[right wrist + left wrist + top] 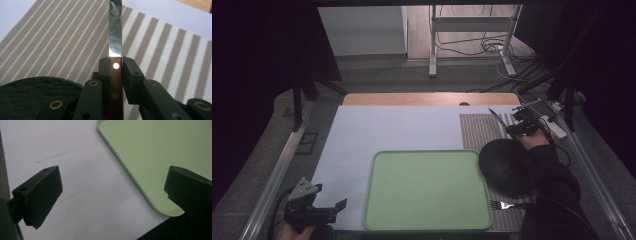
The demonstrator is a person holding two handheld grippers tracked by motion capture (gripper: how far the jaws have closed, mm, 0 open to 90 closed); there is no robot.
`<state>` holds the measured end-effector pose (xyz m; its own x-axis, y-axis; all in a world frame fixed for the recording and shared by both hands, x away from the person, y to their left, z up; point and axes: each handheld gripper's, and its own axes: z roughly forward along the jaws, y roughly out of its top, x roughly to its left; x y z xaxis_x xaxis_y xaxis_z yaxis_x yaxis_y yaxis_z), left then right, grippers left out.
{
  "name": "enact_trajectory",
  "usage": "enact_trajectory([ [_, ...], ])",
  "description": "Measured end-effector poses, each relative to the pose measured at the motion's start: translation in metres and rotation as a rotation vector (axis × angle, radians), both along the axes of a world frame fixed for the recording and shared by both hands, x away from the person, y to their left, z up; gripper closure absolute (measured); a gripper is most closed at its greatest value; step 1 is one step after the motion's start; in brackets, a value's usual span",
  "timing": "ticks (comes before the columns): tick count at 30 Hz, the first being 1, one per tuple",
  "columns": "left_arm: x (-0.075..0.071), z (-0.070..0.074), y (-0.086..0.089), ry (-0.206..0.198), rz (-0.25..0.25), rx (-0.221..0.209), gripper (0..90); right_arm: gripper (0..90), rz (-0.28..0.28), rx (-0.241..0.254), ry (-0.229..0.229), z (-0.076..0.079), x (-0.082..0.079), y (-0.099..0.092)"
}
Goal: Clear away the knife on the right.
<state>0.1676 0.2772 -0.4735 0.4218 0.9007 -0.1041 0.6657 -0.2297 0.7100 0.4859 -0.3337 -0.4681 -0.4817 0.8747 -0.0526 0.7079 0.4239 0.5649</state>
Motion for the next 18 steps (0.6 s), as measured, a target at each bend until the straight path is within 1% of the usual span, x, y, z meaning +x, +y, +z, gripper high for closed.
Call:
enact_trajectory([
  [1, 0.000, 0.000, 0.000, 0.000, 0.000, 0.000, 2.3, 77.4, 0.000, 0.000, 0.000, 0.000, 0.000, 0.000],
  [3, 0.000, 0.000, 0.000, 0.000, 0.001, -0.001, 2.3, 77.4, 0.008, 0.028, 0.002, 0.002, -0.008, 0.006],
  [5, 0.000, 0.000, 0.000, 0.000, 0.002, -0.001, 2.2, 77.4, 0.012, 0.039, 0.001, 0.003, -0.014, 0.010],
  [10, 0.000, 0.000, 0.000, -0.001, 0.002, -0.001, 2.1, 77.3, 0.044, 0.045, -0.009, 0.005, -0.030, 0.019],
  [12, 0.000, 0.000, 0.000, -0.001, 0.002, -0.001, 2.2, 77.4, 0.050, 0.047, -0.010, 0.005, -0.033, 0.021],
  [13, 0.000, 0.000, 0.000, -0.002, 0.002, -0.002, 2.2, 77.3, 0.056, 0.053, -0.008, 0.005, -0.040, 0.023],
  [16, 0.000, 0.000, 0.000, -0.002, 0.002, -0.002, 2.1, 77.4, 0.071, 0.062, -0.004, 0.004, -0.050, 0.027],
  [17, 0.000, 0.000, 0.000, -0.002, 0.002, -0.002, 2.2, 77.4, 0.071, 0.062, -0.004, 0.004, -0.050, 0.027],
  [18, 0.000, 0.000, 0.000, -0.002, 0.002, -0.002, 2.2, 77.3, 0.073, 0.068, -0.002, 0.003, -0.054, 0.028],
])
